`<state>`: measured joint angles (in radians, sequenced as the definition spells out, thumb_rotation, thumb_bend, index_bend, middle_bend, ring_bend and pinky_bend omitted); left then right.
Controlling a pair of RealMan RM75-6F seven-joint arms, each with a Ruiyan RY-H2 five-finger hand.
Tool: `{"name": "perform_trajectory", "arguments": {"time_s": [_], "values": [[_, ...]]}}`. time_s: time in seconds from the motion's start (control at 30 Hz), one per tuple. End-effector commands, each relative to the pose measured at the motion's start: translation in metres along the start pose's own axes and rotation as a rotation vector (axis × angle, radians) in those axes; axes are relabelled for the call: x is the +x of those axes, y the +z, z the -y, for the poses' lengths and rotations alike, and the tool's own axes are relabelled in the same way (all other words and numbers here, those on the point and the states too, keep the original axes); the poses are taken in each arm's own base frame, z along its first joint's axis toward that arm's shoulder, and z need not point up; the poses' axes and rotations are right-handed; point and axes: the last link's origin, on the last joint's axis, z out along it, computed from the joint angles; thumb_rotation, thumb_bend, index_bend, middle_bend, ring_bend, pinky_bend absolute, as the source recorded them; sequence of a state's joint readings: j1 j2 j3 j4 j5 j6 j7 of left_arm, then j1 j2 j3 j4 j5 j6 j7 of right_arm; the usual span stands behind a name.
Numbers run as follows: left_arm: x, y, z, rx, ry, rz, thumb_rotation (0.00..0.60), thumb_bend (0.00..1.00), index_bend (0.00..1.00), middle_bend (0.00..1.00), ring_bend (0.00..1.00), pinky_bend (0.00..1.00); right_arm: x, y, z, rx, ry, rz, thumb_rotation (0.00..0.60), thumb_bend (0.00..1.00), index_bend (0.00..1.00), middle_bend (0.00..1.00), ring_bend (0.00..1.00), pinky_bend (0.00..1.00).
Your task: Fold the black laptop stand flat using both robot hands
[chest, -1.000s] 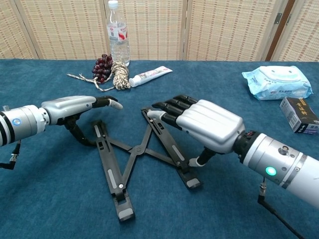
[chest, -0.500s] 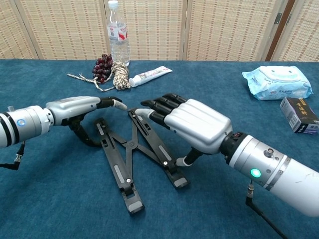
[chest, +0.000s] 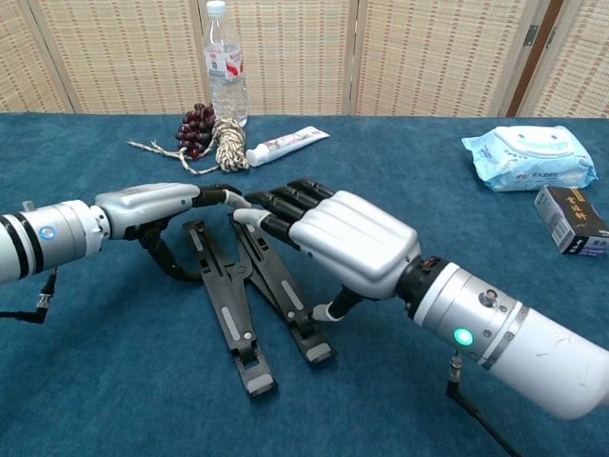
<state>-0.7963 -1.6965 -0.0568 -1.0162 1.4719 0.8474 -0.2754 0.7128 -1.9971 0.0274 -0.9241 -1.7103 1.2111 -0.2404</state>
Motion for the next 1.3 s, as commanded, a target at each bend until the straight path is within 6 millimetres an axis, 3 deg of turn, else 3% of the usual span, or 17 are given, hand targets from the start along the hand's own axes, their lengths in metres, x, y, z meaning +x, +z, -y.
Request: {"name": "perform_trajectory", "arguments": {"time_s": [0.03, 0.27, 0.43, 0.57, 0.83, 1.07, 1.3], "values": [[0.004, -0.004, 0.005, 0.014, 0.0, -0.015, 0.6, 0.17, 0.1, 0.01, 0.0, 0.0, 0.004, -0.003, -0.002, 0.028, -0.01, 0.0, 0.6, 0.0, 0.0, 0.0, 0.0, 0.0], [0.03, -0.038, 0.028, 0.085, -0.014, -0.104, 0.6, 0.17, 0.1, 0.01, 0.0, 0.0, 0.049, -0.002, -0.029, 0.161, 0.016, 0.105, 0.6, 0.0, 0.0, 0.0, 0.0, 0.0], [0.042, -0.071, 0.041, 0.156, -0.031, -0.16, 0.6, 0.17, 0.1, 0.01, 0.0, 0.0, 0.087, 0.016, -0.042, 0.231, 0.015, 0.245, 0.6, 0.0, 0.0, 0.0, 0.0, 0.0], [0.045, -0.093, 0.047, 0.204, -0.046, -0.182, 0.6, 0.17, 0.1, 0.01, 0.0, 0.0, 0.1, 0.028, -0.044, 0.292, -0.018, 0.354, 0.6, 0.0, 0.0, 0.0, 0.0, 0.0], [0.046, -0.119, 0.052, 0.254, -0.07, -0.213, 0.6, 0.17, 0.1, 0.01, 0.0, 0.0, 0.098, 0.05, -0.039, 0.415, -0.153, 0.438, 0.6, 0.0, 0.0, 0.0, 0.0, 0.0], [0.046, -0.131, 0.056, 0.28, -0.089, -0.233, 0.6, 0.17, 0.1, 0.01, 0.0, 0.0, 0.09, 0.065, -0.032, 0.496, -0.233, 0.472, 0.6, 0.0, 0.0, 0.0, 0.0, 0.0], [0.046, -0.137, 0.059, 0.29, -0.1, -0.245, 0.6, 0.17, 0.1, 0.01, 0.0, 0.0, 0.076, 0.068, -0.029, 0.571, -0.302, 0.496, 0.6, 0.0, 0.0, 0.0, 0.0, 0.0]]}}
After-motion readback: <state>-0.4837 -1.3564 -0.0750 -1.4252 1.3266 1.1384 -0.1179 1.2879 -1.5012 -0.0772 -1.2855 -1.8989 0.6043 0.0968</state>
